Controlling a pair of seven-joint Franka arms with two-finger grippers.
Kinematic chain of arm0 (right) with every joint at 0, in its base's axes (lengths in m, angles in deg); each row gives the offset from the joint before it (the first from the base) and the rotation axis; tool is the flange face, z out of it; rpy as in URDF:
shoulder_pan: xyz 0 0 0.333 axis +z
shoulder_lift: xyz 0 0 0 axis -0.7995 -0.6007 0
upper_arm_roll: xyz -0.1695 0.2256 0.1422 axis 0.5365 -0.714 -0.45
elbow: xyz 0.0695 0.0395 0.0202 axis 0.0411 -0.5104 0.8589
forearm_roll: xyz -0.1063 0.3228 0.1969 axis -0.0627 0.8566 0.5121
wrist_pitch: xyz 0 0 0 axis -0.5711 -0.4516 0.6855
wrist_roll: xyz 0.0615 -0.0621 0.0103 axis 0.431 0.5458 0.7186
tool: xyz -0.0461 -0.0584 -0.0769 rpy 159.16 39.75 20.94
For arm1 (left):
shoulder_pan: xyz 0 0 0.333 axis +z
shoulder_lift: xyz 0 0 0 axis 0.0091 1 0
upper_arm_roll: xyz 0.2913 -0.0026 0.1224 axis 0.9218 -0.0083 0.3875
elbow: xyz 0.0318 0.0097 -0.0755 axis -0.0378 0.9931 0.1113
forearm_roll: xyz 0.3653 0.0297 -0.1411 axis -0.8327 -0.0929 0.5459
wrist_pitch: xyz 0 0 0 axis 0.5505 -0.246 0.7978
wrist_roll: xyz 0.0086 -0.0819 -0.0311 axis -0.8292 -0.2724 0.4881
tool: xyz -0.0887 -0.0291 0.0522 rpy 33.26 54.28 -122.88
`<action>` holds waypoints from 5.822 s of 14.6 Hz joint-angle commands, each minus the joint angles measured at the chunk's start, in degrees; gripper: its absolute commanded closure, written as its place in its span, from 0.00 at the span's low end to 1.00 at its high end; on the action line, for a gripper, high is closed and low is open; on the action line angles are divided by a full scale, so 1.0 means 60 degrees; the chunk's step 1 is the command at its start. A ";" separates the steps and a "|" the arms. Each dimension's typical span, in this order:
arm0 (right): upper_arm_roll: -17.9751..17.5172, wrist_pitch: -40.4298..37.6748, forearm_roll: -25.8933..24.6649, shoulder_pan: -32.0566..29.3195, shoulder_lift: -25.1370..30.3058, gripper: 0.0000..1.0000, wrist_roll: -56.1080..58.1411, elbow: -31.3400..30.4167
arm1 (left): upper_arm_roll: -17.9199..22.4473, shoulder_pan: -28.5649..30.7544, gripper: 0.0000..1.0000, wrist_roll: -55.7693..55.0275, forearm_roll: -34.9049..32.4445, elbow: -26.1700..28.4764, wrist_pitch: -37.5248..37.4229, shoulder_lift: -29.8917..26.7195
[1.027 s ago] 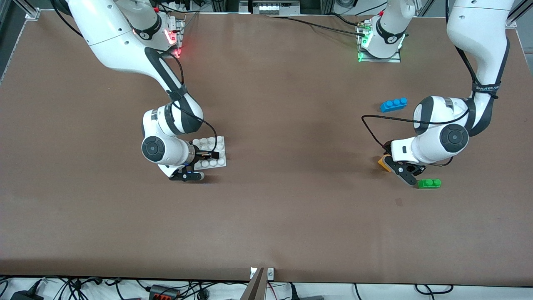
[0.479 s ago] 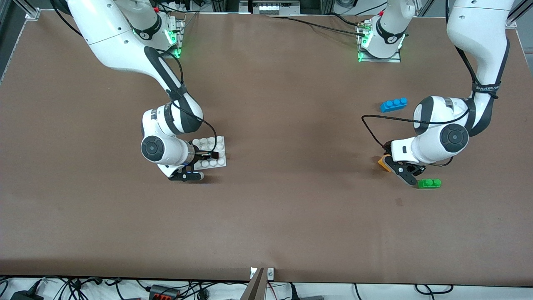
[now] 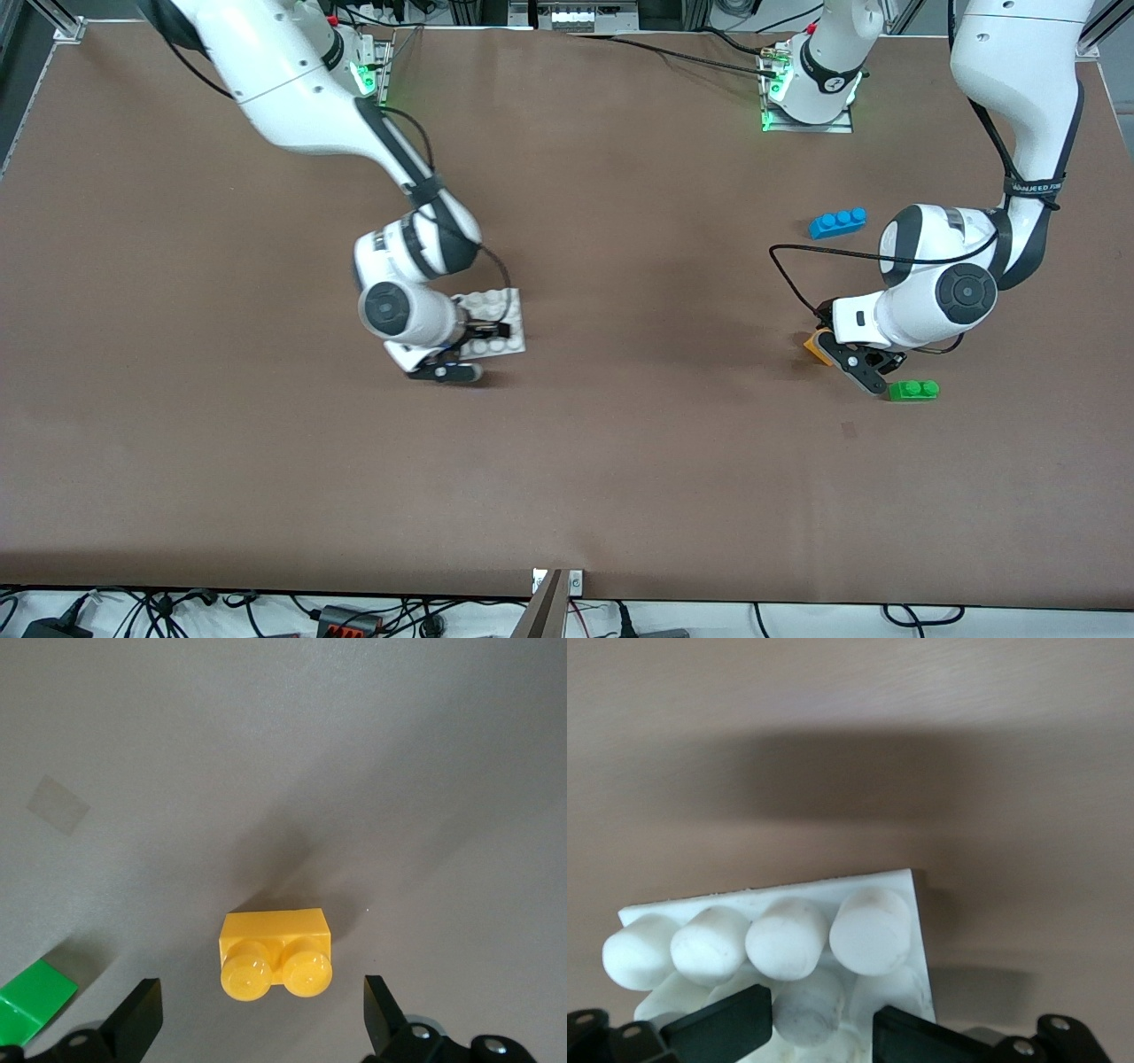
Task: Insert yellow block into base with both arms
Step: 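Slide the base plate toward the middle while the left gripper grasps the yellow brick, then release the base plate and withdraw the right gripper while lifting the yellow brick, then carry the yellow brick with the left gripper over the base plate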
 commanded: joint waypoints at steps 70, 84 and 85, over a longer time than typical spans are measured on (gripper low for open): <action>0.1677 -0.6528 -0.2158 -0.4058 0.7529 0.00 0.7173 -0.0971 | -0.3155 -0.1568 0.46 -1.0544 0.1336 -0.2178 -0.1248 0.0771; 0.2044 -0.6778 -0.1060 -0.3999 0.7779 0.00 0.5327 -0.0416 | -0.1060 -0.5011 0.46 -1.2717 0.0940 -0.5474 -0.1189 0.3365; 0.2044 -0.6764 -0.1060 -0.3999 0.7691 0.00 0.5356 -0.0357 | -0.1060 -0.5055 0.46 -1.2746 0.0940 -0.5593 -0.1189 0.3468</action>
